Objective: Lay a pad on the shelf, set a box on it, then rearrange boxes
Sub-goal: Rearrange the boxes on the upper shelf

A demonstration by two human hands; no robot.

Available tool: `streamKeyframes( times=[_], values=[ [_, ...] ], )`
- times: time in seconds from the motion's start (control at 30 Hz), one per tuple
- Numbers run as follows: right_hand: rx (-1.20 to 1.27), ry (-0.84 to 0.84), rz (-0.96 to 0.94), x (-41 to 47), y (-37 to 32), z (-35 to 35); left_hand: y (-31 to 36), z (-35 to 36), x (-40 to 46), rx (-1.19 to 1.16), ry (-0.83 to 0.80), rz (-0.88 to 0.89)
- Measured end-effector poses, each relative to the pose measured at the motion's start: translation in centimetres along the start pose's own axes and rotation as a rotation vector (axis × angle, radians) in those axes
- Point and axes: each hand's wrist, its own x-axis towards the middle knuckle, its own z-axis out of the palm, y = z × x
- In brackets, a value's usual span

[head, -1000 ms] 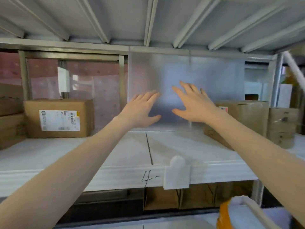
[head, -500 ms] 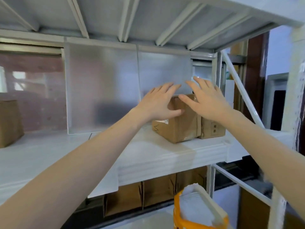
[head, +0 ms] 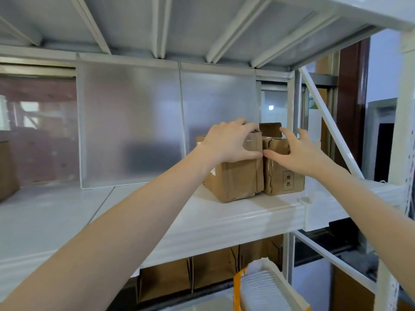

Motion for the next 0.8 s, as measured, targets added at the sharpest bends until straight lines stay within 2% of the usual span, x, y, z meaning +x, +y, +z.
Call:
streamKeyframes(
  times=[0.1,0.23,0.33,0.5,0.8],
  values=[
    [0.012,0.007,0.002,0.4,0.0,0.9,-0.7,-0.6,-0.5,0.020,-0.027,0.008],
    [0.003,0.107,-0.060,0.4,-1.1,1.4,-2.0,-1.2,-1.6,-0.058,-0.053,0.001],
    [-0.007,0.199,-0.135,-0.1,-3.0,1.5,-3.2,-1.8,-3.1,-0.071,-0.048,-0.008],
    [0.049,0.242,-0.219,-1.4,-7.6,1.6,-6.3,-4.3,-6.6,0.002,-0.032,-0.043],
    [0.201,0.206,-0.426,-4.7,-18.5,2.7,-11.3,-11.3,-14.1,0.241,-0.018,-0.319]
  ],
)
